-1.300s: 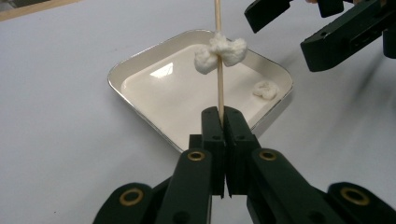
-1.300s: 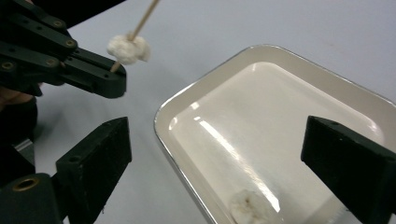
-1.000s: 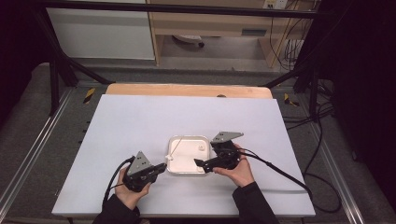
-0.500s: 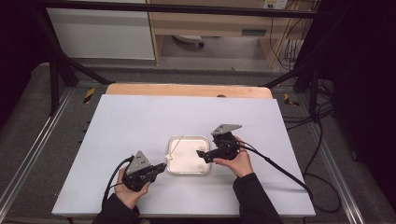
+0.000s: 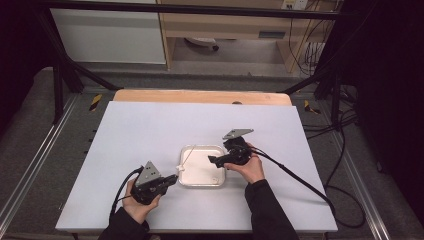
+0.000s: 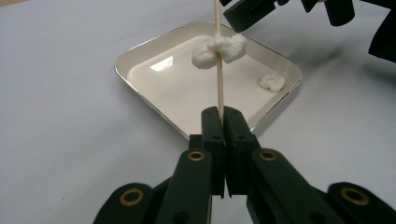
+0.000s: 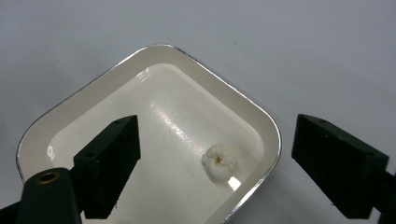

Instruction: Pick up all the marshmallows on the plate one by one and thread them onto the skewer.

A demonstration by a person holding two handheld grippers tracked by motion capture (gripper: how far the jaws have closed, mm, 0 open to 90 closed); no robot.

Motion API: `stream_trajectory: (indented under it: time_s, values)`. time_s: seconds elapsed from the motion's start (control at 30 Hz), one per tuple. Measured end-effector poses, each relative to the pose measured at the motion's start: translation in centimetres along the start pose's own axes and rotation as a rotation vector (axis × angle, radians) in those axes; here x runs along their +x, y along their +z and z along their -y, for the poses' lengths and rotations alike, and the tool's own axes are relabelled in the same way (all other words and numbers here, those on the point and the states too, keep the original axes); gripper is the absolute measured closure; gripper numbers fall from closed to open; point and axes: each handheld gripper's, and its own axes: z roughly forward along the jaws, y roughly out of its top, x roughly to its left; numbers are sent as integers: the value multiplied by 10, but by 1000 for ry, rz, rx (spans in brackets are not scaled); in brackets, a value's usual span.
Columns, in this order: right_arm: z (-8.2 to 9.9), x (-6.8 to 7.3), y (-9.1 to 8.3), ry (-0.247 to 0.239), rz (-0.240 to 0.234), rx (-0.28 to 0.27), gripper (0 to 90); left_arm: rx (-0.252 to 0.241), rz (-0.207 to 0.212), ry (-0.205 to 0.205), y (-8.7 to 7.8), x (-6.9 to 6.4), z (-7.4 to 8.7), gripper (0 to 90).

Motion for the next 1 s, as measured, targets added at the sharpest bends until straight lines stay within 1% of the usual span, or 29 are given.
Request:
stream_trajectory:
  time_s: [0.33,0.47,0.63,1.0]
  values:
    - [5,-2,12,-24,-20,37,382,5,3,5,1,-1,0,883]
    - [7,-1,15,-44,-13,50,459,7,4,7,1,-1,0,883]
    - [10,-1,18,-69,-5,74,524,7,5,7,1,-1,0,883]
    - [13,0,20,-105,16,79,631,4,5,7,1,-1,0,883]
